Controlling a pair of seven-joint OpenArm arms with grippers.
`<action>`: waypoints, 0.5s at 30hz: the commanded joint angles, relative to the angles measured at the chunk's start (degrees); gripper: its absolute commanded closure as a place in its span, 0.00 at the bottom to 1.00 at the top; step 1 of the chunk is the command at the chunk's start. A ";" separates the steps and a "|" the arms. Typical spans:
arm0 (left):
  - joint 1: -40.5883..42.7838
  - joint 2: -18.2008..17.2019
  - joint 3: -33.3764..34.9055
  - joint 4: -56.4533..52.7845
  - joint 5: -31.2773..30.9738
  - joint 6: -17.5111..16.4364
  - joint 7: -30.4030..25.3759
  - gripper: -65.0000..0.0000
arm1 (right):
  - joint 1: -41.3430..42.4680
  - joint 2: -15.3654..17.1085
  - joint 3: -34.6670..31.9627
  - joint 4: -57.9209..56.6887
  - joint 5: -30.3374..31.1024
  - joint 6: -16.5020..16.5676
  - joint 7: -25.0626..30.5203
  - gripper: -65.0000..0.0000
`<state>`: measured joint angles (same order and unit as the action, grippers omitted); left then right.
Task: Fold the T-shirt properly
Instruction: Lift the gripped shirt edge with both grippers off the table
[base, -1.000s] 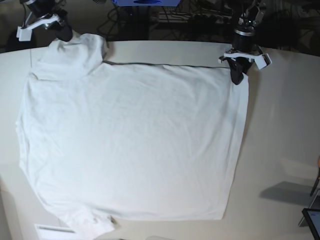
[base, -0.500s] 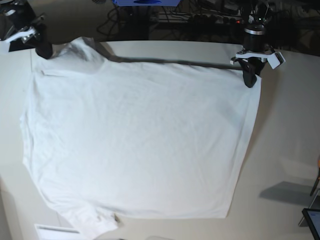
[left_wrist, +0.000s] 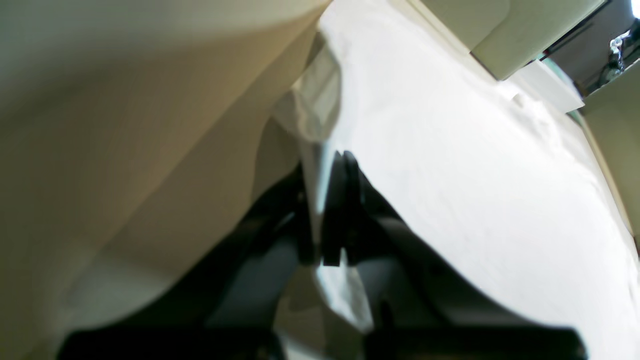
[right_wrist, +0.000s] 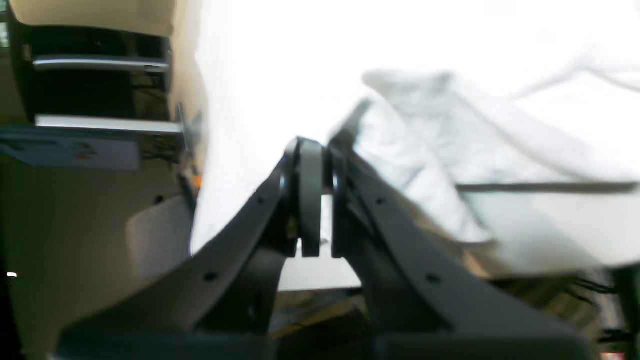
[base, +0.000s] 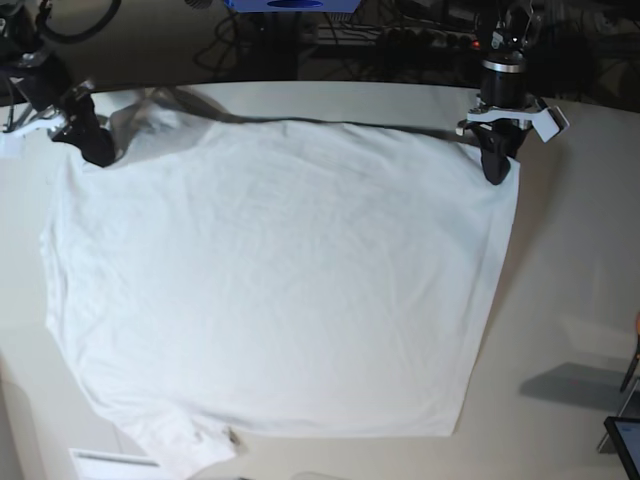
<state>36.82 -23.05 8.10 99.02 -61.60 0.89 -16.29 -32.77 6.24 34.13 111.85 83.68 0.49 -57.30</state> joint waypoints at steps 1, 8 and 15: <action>-0.38 -0.03 -0.49 1.07 0.11 -0.31 -1.51 1.00 | 0.55 0.66 0.46 0.72 1.32 0.08 0.29 1.00; -3.10 0.76 0.03 1.24 0.11 8.57 -1.51 1.00 | 3.98 1.54 0.46 -0.16 1.32 -0.45 0.37 1.00; -6.36 0.85 -0.58 1.33 0.02 8.92 3.77 1.00 | 8.82 2.33 0.11 -3.06 1.11 -0.18 0.37 1.00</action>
<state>30.46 -21.61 7.90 99.42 -61.84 10.00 -11.16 -24.38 7.84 34.11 108.07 83.40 -0.10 -57.60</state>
